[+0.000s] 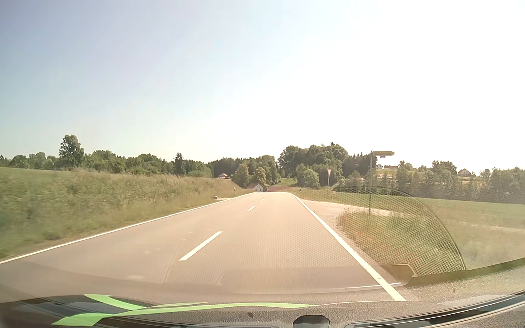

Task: Follow the waypoints while adhering to traffic rules and regulations

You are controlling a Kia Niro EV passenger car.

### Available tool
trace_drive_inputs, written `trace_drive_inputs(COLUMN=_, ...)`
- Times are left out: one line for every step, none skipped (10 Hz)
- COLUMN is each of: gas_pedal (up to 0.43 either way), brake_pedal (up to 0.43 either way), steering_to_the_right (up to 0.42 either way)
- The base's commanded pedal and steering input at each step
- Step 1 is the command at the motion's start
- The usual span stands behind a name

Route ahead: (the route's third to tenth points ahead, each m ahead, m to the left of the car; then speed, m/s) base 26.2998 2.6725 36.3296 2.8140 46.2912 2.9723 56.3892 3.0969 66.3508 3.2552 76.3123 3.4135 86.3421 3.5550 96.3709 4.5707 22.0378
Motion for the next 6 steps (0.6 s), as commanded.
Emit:
trace_drive_inputs(gas_pedal=0.087, brake_pedal=0.000, steering_to_the_right=0.000)
trace_drive_inputs(gas_pedal=0.047, brake_pedal=0.000, steering_to_the_right=0.000)
trace_drive_inputs(gas_pedal=0.008, brake_pedal=0.000, steering_to_the_right=0.000)
trace_drive_inputs(gas_pedal=0.000, brake_pedal=0.000, steering_to_the_right=0.000)
trace_drive_inputs(gas_pedal=0.000, brake_pedal=0.000, steering_to_the_right=0.000)
trace_drive_inputs(gas_pedal=0.000, brake_pedal=0.000, steering_to_the_right=-0.001)
